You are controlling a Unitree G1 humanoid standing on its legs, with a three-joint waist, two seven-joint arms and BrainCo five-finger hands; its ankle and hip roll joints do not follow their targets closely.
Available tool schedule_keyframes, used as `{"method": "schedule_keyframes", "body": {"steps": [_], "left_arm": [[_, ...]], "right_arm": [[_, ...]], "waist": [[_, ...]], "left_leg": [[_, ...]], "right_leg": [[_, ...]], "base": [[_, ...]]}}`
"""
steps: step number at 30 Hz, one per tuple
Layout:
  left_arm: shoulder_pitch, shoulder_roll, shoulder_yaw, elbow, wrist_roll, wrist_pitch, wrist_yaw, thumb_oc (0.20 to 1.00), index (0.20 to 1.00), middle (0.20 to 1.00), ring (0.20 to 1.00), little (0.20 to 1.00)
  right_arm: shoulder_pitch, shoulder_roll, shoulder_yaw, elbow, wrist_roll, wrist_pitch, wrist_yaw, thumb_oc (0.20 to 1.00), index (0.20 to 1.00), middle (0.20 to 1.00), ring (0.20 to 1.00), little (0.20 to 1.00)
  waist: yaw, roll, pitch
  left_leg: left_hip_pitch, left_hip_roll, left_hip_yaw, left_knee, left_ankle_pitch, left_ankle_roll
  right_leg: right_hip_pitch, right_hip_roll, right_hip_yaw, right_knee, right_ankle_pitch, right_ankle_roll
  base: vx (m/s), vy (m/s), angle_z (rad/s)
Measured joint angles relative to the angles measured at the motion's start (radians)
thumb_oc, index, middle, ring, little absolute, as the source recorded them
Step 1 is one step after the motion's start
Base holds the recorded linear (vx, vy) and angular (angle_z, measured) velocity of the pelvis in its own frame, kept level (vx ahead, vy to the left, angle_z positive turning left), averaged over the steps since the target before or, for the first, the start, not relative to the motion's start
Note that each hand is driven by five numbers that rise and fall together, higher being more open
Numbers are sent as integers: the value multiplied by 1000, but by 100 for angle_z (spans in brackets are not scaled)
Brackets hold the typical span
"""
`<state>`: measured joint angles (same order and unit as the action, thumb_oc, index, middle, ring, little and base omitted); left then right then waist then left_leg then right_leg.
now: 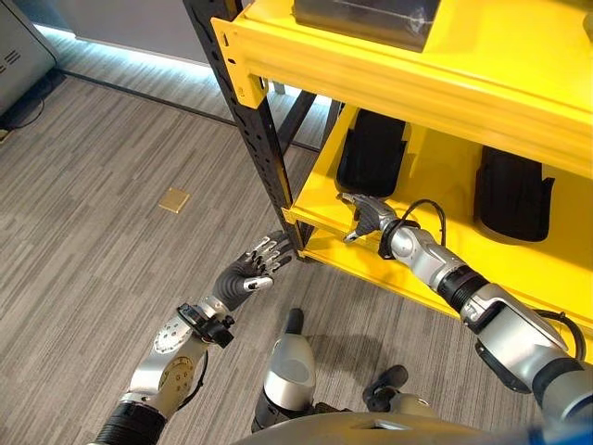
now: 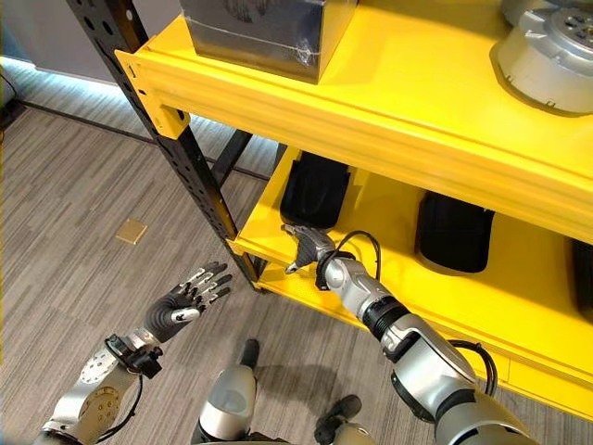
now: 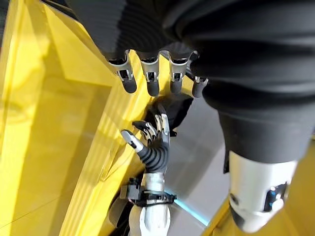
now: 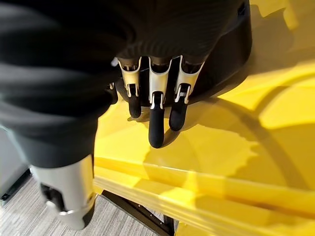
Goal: Move parts from the plastic box to the shelf.
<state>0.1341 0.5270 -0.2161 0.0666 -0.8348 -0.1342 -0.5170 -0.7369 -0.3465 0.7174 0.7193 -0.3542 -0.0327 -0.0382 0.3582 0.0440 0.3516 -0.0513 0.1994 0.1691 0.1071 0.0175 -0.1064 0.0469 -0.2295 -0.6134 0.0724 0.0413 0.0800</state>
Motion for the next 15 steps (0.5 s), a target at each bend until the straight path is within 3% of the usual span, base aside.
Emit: {"method": "schedule_keyframes", "body": {"steps": [7, 10, 11, 15], "left_arm": [[49, -11, 23, -1, 35, -37, 21, 1000, 1000, 1000, 1000, 1000], [87, -11, 64, -2, 84, -45, 62, 1000, 1000, 1000, 1000, 1000], [122, -11, 76, -2, 84, -45, 64, 1000, 1000, 1000, 1000, 1000], [176, -15, 89, -5, 97, -110, 55, 1000, 1000, 1000, 1000, 1000]], "right_arm": [[230, -66, 3, -313, 113, -73, 107, 1000, 1000, 1000, 1000, 1000], [383, -117, 13, -509, 246, -86, 240, 1000, 1000, 1000, 1000, 1000], [430, -141, 39, -552, 354, -97, 306, 1000, 1000, 1000, 1000, 1000], [584, -172, -94, -691, 610, -93, 478, 1000, 1000, 1000, 1000, 1000]], "waist": [[-49, -5, -9], [-80, -25, -38], [-97, -44, -62], [-132, -72, -90]], "left_leg": [[10, 4, 16, -4, 0, 1], [26, 10, 32, -22, 1, -1], [38, 16, 46, -37, 3, -4], [73, 26, 83, -68, 11, -12]], "right_leg": [[-4, 6, 18, -2, 1, -1], [-4, 12, 28, -6, 0, 0], [-1, 20, 44, -15, 0, 0], [-1, 36, 74, -29, 2, -3]], "base": [[-29, -47, -6], [4, -94, -17], [-13, -162, -30], [-18, -92, -25]]}}
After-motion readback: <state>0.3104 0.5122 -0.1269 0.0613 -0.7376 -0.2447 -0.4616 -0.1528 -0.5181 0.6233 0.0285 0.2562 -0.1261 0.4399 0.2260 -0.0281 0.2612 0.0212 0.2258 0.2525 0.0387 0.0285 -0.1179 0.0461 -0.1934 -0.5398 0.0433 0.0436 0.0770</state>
